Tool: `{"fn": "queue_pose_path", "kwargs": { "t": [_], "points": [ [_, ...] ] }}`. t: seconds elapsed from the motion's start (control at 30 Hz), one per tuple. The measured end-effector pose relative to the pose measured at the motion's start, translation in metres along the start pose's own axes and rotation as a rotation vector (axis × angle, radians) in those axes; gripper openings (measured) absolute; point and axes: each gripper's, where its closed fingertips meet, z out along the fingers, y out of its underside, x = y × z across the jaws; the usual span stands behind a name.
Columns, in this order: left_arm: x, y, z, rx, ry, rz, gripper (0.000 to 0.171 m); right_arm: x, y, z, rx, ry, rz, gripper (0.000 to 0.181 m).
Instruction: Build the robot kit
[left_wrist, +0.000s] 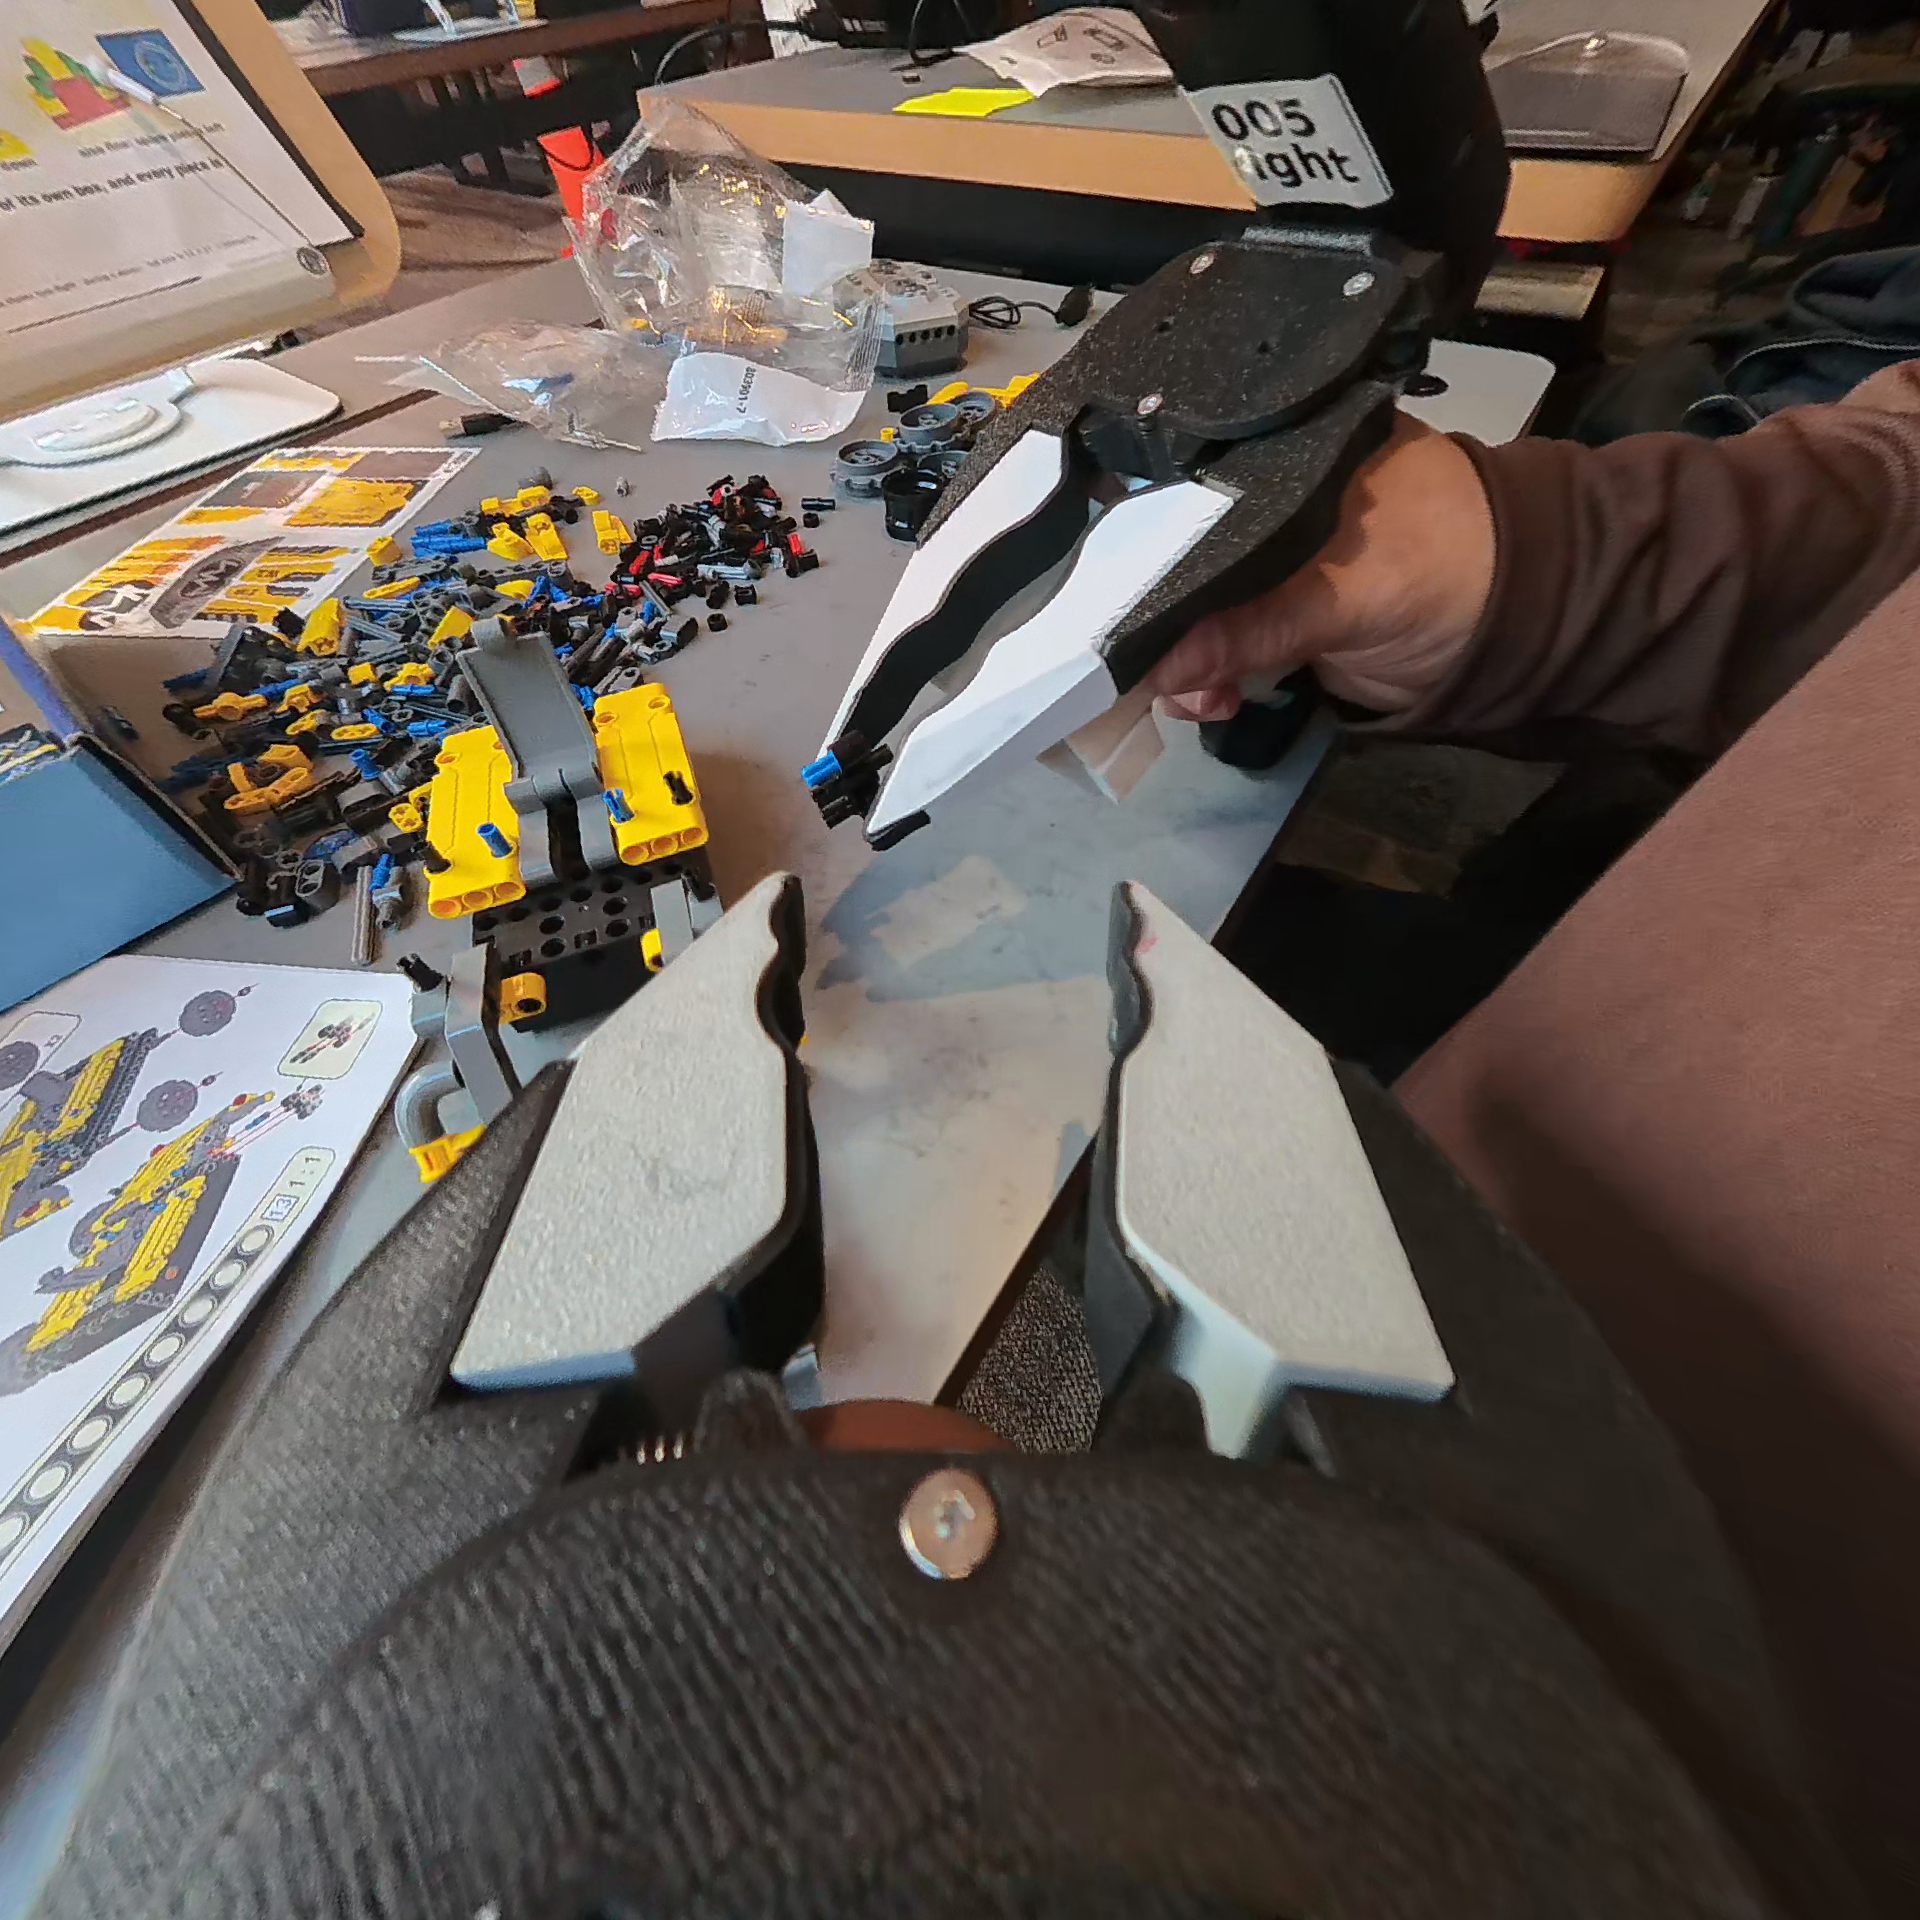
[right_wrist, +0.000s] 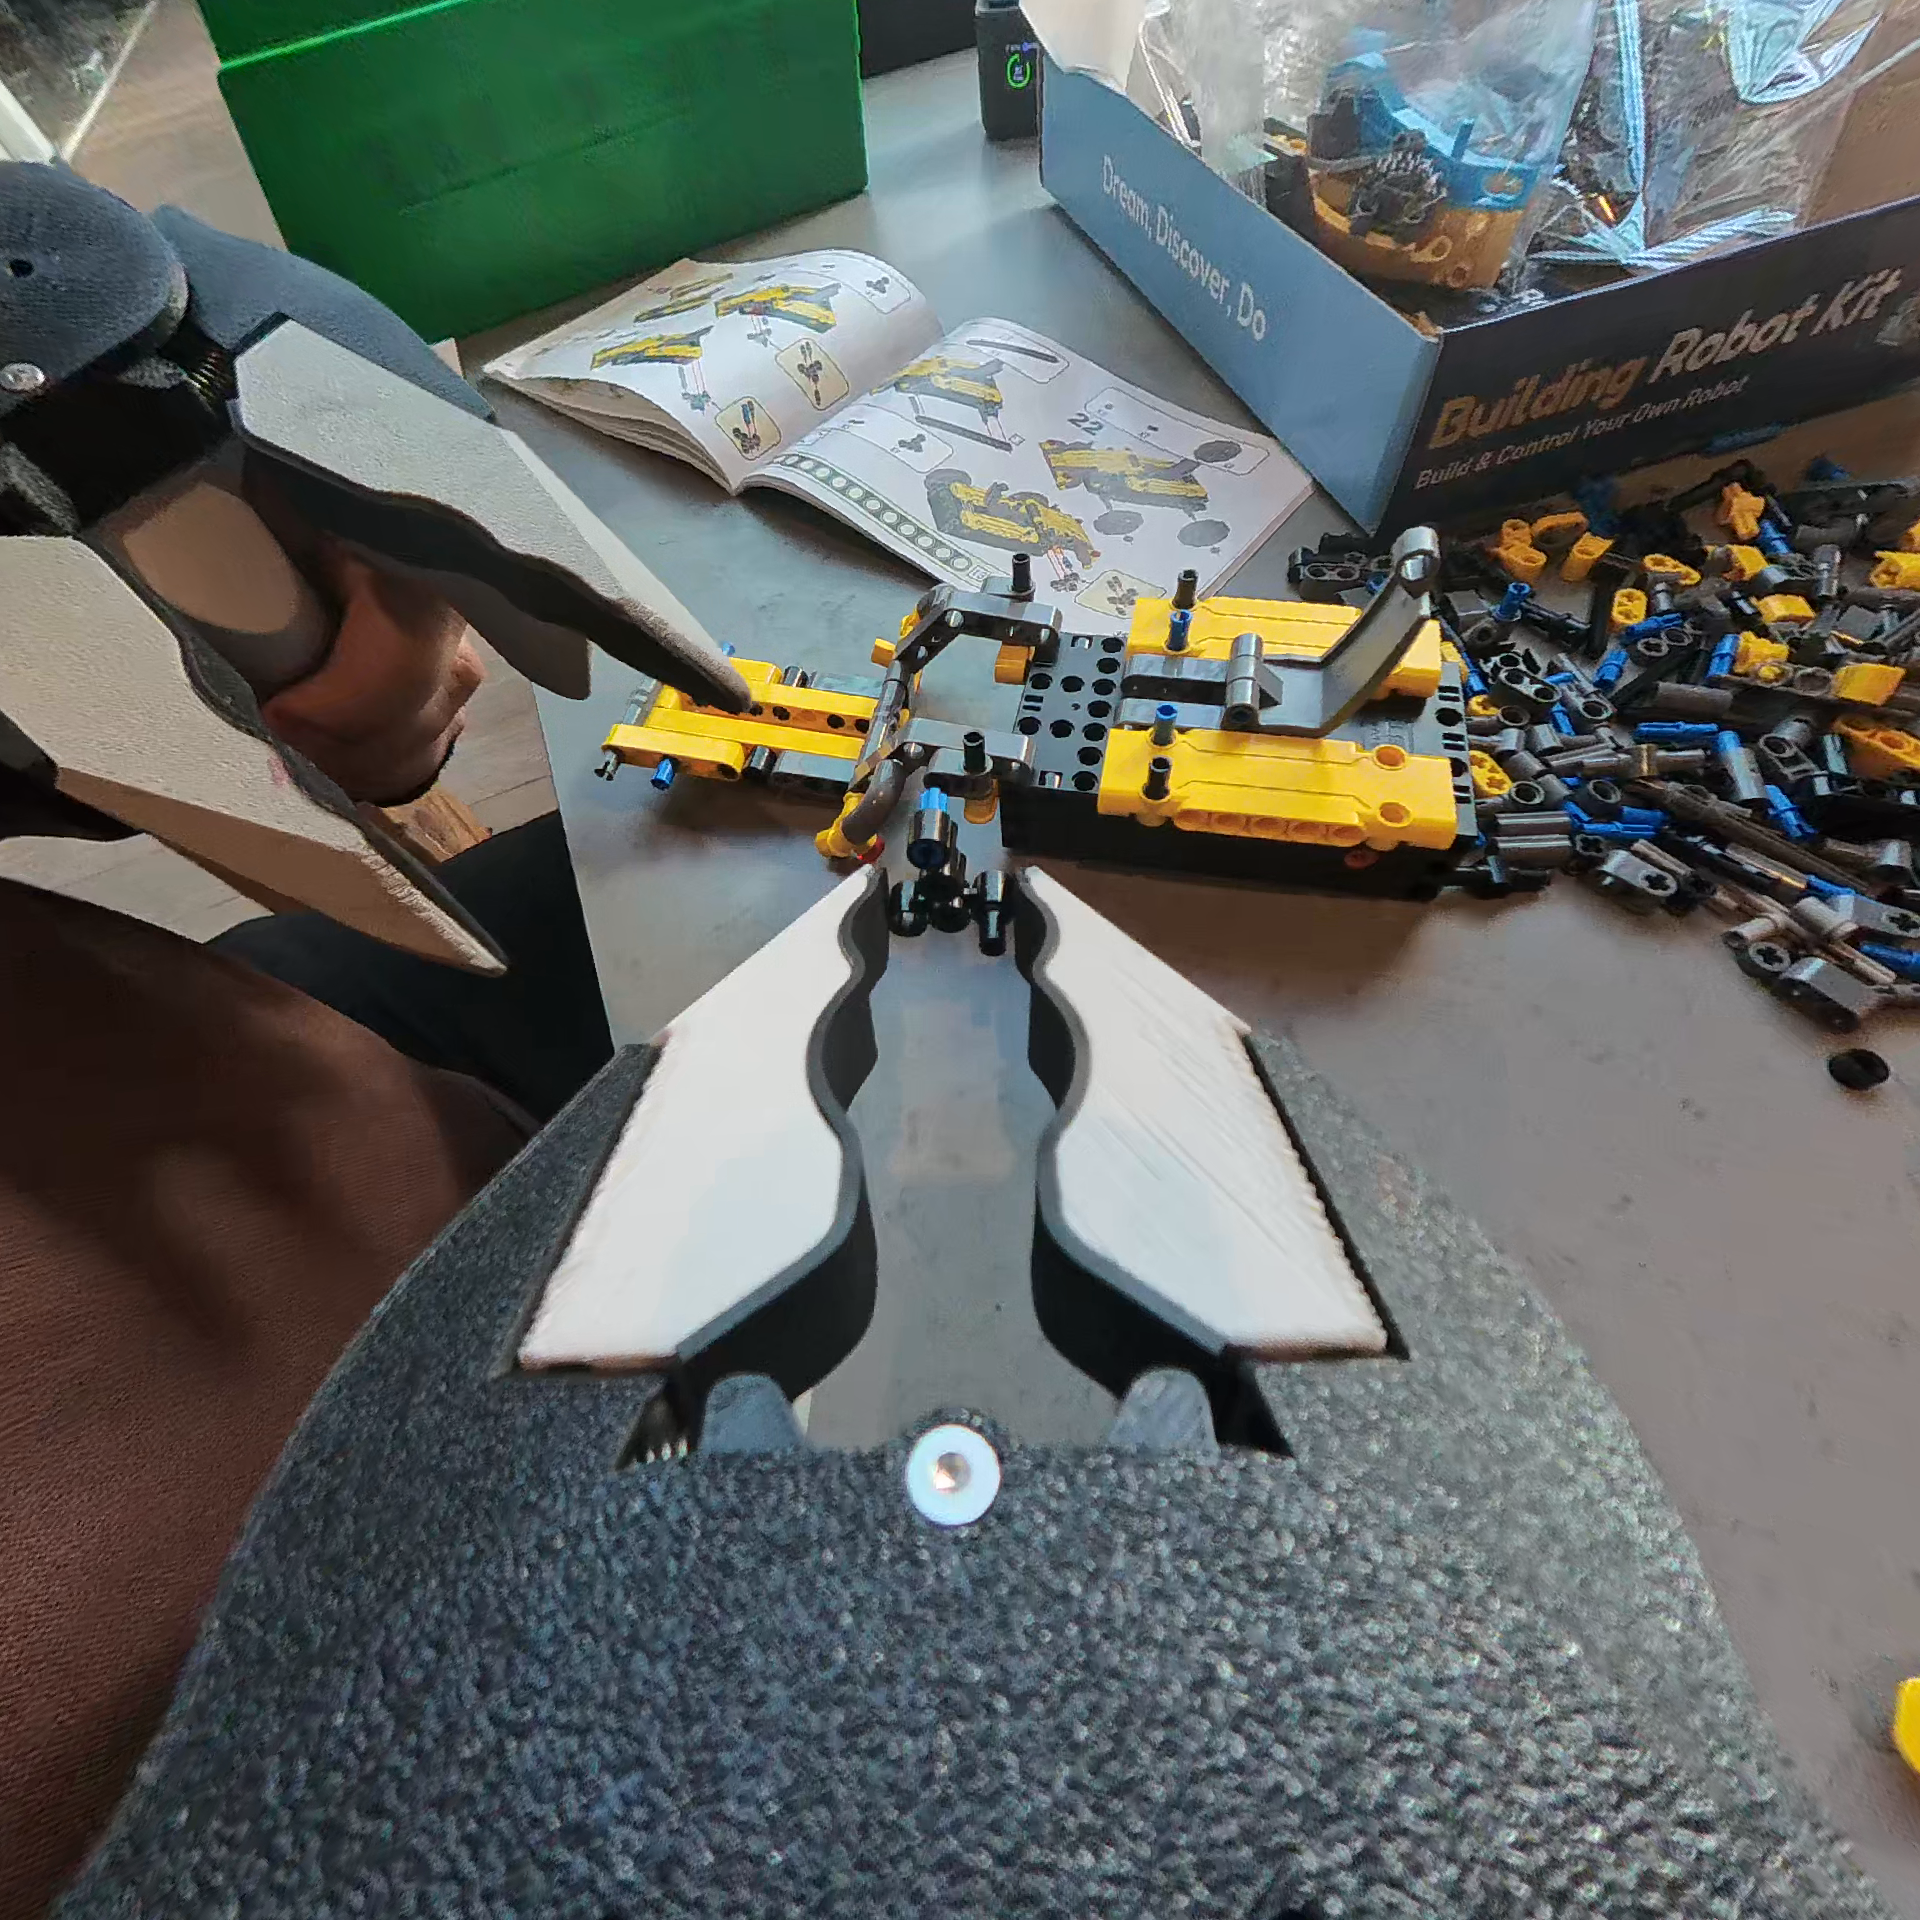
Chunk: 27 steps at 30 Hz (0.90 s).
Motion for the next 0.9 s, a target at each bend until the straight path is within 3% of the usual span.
{"fn": "queue_pose_path", "kwargs": {
  "t": [0.27,0.4,0.5,0.6,0.7,0.9],
  "points": [
    [0.003,0.021,-0.024,0.013,-0.007,-0.026,0.056,0.000,0.004,0.004,-0.029,0.008,-0.016,0.020],
    [0.005,0.030,-0.063,0.086,0.018,-0.098,0.063,0.000,0.002,0.003,-0.018,0.027,-0.022,0.020],
    [-0.018,0.032,-0.103,0.218,-0.088,-0.084,0.056,-0.001,0.000,0.005,-0.013,0.048,-0.024,0.020],
    [-0.050,0.040,-0.125,0.242,-0.152,-0.126,0.055,-0.003,-0.009,0.010,0.013,0.053,-0.016,0.020],
    [-0.073,0.047,-0.130,0.256,-0.138,-0.220,0.057,-0.001,-0.018,0.018,0.015,0.059,-0.005,0.020],
    [-0.078,0.059,-0.124,0.271,-0.103,-0.275,0.057,0.004,-0.015,0.022,-0.052,0.091,0.039,0.019]
  ]
}}
